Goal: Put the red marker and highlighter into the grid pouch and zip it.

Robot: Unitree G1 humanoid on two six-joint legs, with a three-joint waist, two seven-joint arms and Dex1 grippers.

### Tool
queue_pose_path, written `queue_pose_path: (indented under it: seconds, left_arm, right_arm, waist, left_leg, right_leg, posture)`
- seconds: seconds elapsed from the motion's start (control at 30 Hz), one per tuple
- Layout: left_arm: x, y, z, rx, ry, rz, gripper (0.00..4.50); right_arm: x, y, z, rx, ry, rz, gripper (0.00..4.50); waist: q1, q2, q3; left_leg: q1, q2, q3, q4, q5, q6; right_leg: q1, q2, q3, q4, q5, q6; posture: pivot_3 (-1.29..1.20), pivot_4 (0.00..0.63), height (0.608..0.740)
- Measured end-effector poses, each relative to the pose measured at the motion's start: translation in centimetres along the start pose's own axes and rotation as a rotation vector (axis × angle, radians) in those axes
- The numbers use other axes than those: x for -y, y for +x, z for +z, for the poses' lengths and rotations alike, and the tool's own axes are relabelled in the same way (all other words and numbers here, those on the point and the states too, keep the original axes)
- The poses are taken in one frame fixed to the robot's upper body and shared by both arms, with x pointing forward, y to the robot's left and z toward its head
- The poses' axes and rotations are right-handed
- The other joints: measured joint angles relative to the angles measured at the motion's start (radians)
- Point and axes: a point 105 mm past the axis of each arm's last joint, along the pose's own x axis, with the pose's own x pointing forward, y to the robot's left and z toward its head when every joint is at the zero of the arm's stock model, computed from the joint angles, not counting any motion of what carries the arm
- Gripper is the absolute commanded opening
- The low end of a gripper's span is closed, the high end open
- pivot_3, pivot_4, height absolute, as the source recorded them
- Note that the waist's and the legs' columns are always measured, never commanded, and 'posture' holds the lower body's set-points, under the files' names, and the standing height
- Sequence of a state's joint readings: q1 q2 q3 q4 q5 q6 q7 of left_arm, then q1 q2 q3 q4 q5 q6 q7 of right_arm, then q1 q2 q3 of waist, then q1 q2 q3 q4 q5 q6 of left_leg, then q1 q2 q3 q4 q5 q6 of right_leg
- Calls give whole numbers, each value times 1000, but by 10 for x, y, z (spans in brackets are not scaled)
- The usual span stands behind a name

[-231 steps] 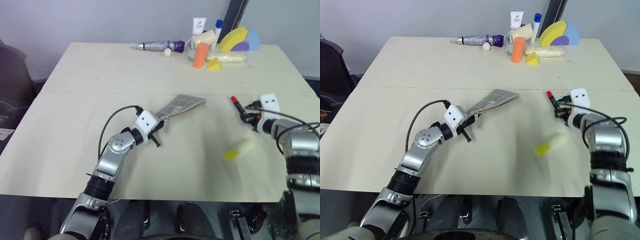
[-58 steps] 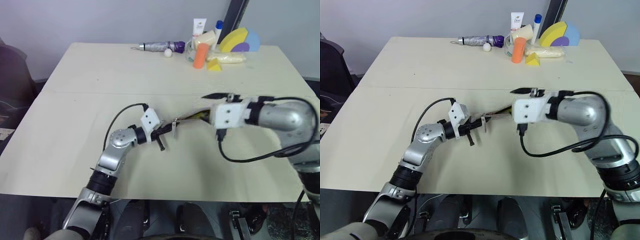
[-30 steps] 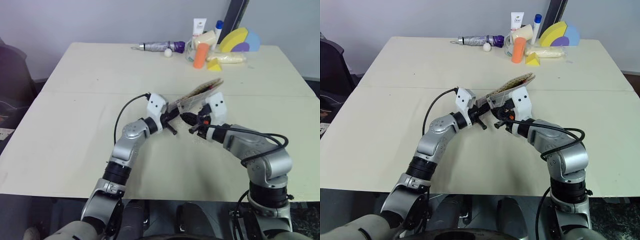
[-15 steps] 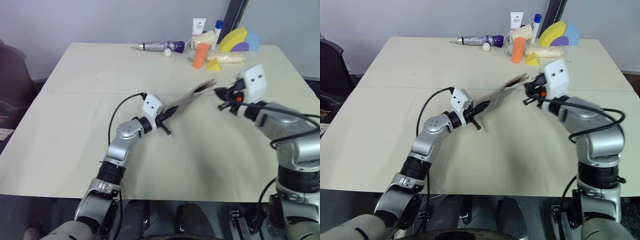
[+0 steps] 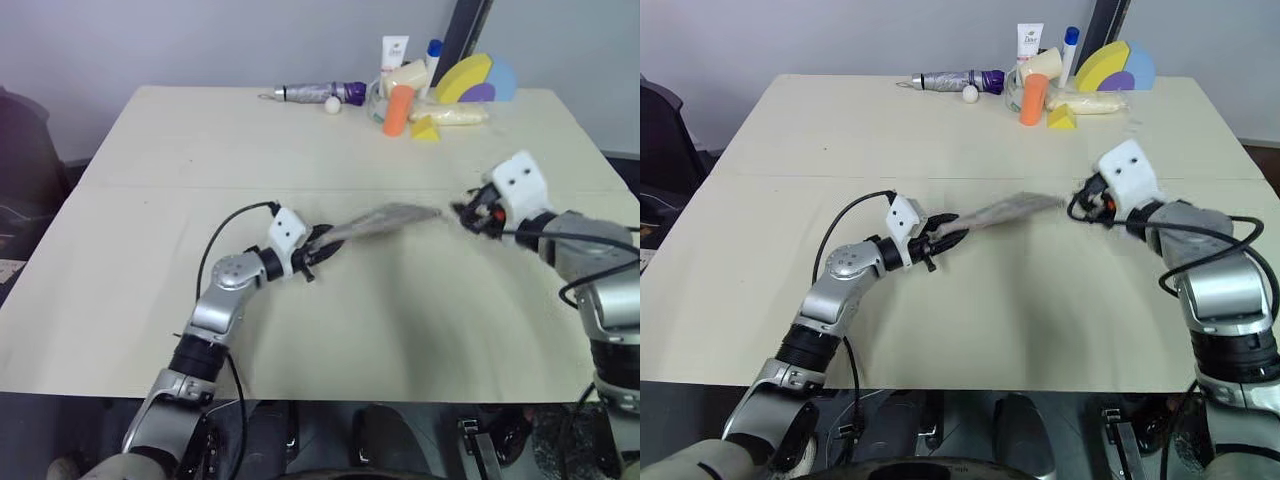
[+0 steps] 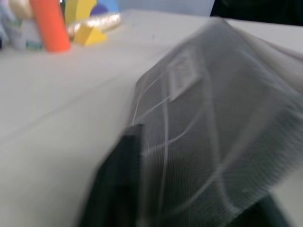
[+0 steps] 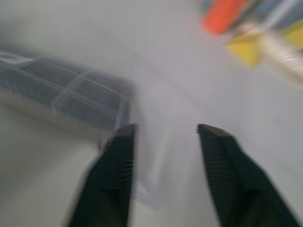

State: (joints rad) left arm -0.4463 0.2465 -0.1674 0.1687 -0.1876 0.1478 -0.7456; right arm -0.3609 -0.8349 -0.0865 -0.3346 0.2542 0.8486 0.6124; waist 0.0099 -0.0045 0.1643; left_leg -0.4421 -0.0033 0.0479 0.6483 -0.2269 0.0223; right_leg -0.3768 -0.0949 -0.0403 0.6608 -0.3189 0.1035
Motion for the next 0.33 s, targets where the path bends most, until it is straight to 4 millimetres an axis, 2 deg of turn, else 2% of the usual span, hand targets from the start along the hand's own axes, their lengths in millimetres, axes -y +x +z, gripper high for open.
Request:
queue_pose_path:
  seconds: [0.03, 0.07, 0.2, 0.27, 0.33]
  left_arm:
    - [-2, -5, -1, -11, 0, 6, 4135]
    - [-3, -10, -1, -19, -3, 9, 4441]
    - [-12, -45, -8, -75, -23, 47, 4441]
    - [-19, -65, -16, -113, -56, 97, 4441]
    - [-26, -76, -19, -129, -58, 141, 4441]
  right_arm:
    - [-4, -2, -4, -10, -4, 24, 3999]
    - [-6, -3, -6, -17, -3, 36, 4008]
    - [-7, -14, -16, -12, 10, 67, 4008]
    - [-2, -19, -15, 17, 25, 58, 4008]
    - [2, -21, -11, 58, 40, 49, 4008]
  waist:
    - [0, 0, 0]
    - [0, 0, 0]
    - [-1, 0, 0]
    - [-4, 0, 0]
    - [-3, 0, 0]
  left_leg:
    - [0, 0, 0, 0, 0, 0]
    - [0, 0, 0, 0, 0, 0]
    - [0, 0, -1, -1, 0, 0]
    - [0, 1, -1, -1, 0, 0]
    - [1, 1, -1, 0, 0, 0]
  right_leg:
    - [0, 0, 0, 0, 0, 0]
    - [0, 0, 0, 0, 0, 0]
    - [0, -1, 0, -1, 0, 0]
    - [0, -1, 0, -1, 0, 0]
    - [1, -1, 0, -2, 0, 0]
  posture:
    - [0, 150, 740]
    - [0, 150, 740]
    - [0, 150, 740]
    - [0, 150, 740]
    - [0, 150, 740]
